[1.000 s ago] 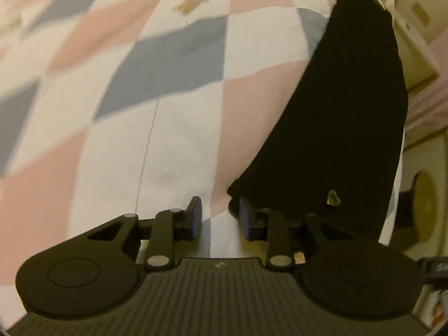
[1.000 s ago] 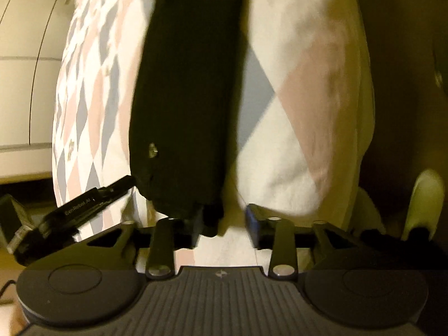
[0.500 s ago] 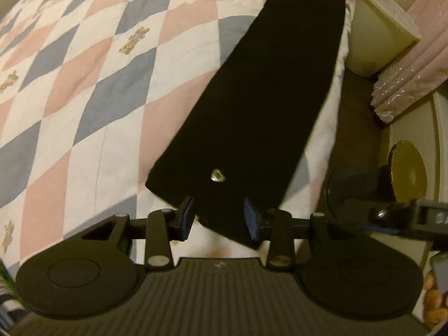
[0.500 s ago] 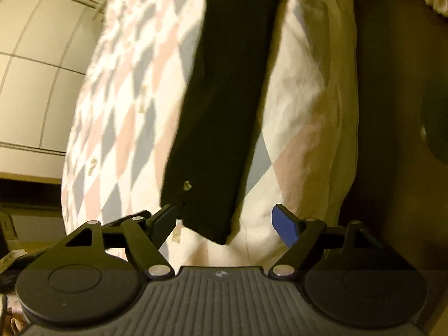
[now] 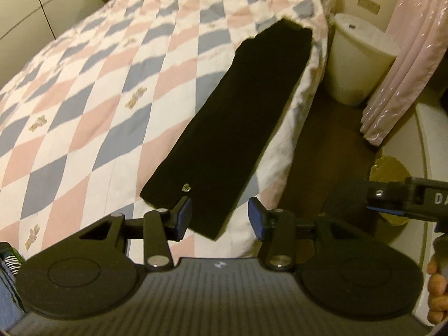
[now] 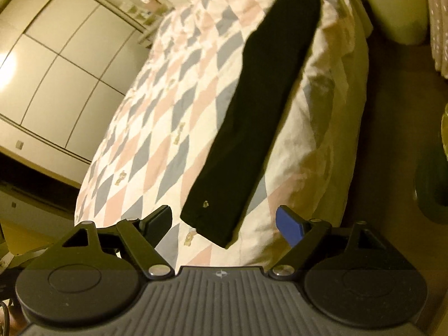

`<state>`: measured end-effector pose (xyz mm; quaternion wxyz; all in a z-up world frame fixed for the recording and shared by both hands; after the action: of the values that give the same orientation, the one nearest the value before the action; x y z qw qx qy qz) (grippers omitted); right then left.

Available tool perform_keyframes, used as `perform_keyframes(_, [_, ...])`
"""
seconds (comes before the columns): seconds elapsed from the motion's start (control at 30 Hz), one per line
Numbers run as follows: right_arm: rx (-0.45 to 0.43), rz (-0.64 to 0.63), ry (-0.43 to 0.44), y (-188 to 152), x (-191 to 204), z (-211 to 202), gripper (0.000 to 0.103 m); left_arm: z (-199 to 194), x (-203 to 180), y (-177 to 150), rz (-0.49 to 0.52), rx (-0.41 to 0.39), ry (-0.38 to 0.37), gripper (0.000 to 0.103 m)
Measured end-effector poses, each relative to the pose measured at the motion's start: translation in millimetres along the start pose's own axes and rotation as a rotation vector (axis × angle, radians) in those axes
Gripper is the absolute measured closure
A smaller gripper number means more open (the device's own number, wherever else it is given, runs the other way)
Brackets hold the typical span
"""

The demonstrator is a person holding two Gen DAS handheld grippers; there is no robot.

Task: Fold clothes
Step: 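Lay the folded trousers lengthwise on the quilt and open both grippers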

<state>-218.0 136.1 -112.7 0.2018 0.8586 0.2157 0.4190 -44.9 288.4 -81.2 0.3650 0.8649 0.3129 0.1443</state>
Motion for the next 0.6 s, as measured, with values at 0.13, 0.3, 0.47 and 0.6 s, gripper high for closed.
perform_keyframes(0.13, [-0.019,-0.021,0.019,2,3,-16,0.018,-19,-4,1,-0.002,-0.04,0.003,0.062])
perform_keyframes(0.3, [-0.025,-0.029,0.027,2,3,-30,0.018,-32,-5,2,-0.002,-0.062,0.013,0.061])
perform_keyframes(0.47, [-0.031,-0.01,0.028,-1,0,-41,0.018,-38,-1,4,-0.002,-0.079,-0.006,0.061])
perform_keyframes(0.6, [-0.02,0.032,0.02,-5,-7,-46,0.018,-34,16,3,-0.003,-0.061,-0.004,0.061])
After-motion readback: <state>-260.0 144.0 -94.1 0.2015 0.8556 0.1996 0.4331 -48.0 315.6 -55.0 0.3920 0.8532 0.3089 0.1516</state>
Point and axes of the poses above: each gripper's, at about its wrist camera, not at the fingertips, and z roughly the way its jaws point, x to its left, y to its top, the point moved 2 cm from there along z, roughly the way its jaws point, and after that the axes turned 15 degrees about -x, right-handed, at the moved point
